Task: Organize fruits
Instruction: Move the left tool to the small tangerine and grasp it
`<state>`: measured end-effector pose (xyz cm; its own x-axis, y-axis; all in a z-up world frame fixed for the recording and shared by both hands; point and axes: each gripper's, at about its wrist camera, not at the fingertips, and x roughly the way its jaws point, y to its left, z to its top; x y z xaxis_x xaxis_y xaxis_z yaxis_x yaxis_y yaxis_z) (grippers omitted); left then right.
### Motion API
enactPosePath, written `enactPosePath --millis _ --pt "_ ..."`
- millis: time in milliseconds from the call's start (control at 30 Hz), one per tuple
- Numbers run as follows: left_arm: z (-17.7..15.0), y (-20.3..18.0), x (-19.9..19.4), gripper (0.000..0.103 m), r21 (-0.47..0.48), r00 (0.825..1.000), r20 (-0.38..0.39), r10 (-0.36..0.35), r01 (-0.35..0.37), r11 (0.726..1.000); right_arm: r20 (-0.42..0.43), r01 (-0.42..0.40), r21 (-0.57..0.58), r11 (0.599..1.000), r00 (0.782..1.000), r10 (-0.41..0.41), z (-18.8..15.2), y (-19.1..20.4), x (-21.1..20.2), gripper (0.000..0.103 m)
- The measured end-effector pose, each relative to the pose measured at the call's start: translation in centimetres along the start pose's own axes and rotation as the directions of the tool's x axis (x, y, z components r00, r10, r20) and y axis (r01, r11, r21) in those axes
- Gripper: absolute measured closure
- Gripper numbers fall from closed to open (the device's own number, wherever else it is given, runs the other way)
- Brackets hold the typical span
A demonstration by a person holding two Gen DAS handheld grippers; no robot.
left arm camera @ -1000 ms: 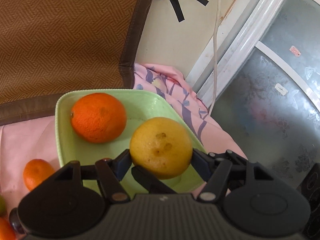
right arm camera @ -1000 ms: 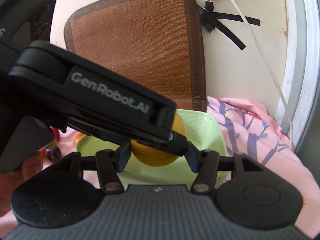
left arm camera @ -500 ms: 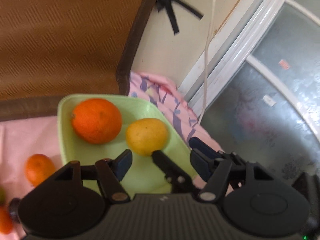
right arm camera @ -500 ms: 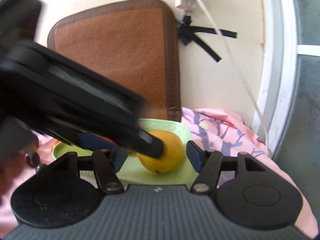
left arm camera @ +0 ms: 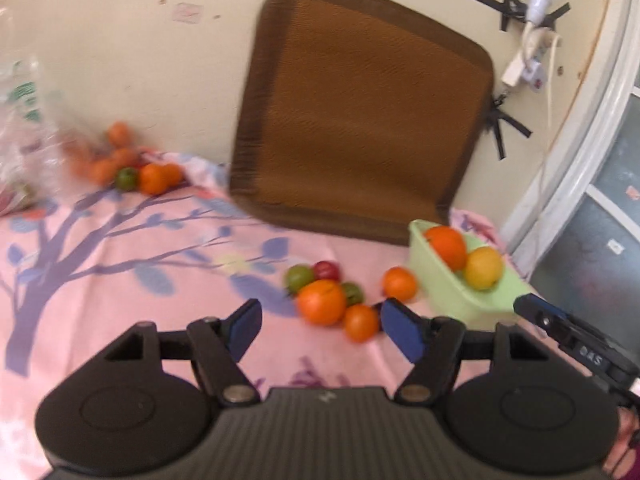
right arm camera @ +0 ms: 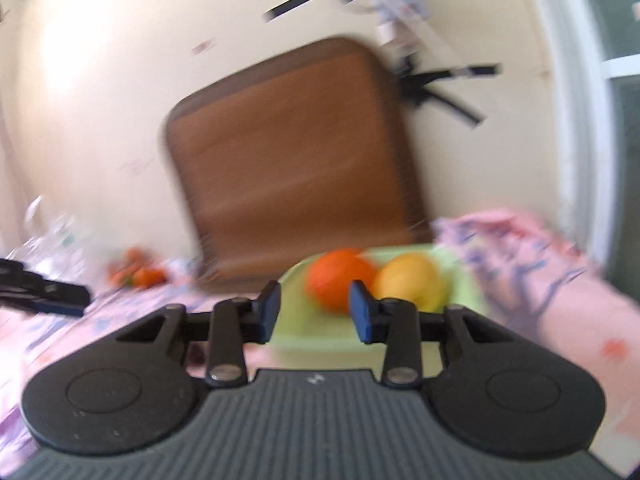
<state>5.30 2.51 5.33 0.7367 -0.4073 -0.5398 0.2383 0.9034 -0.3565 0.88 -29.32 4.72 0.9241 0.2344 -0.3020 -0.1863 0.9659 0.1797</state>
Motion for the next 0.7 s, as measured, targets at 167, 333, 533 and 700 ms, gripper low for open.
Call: enactPosePath --millis 167,333,533,700 --pt "-1.3 1.9 1.2 0.036 -0.035 1.0 -0.012 -0.011 0.011 0.999 -0.132 -0.111 -0.062 0.992 0.986 0.102 -1.8 4.6 1.1 0.075" --pt "-2.9 3.1 2.2 0.036 -0.066 0.998 -0.029 -0.06 0.058 0.996 -0.205 -0.16 -0.147 0.976 0.97 0.128 -2.9 8.1 2.5 0.075" --pt "-1.8 3.1 3.6 0.036 -0.088 0.991 -0.039 -0.128 0.124 0.988 -0.223 -0.161 -0.194 0.968 0.968 0.116 -2.3 9.8 4.7 0.073" --pt "0.3 2.1 5.8 0.026 -0.106 0.988 -0.052 -0.143 0.137 0.985 -0.205 -0.147 -0.215 0.966 0.973 0.103 -1.8 10.1 6.2 0.073"
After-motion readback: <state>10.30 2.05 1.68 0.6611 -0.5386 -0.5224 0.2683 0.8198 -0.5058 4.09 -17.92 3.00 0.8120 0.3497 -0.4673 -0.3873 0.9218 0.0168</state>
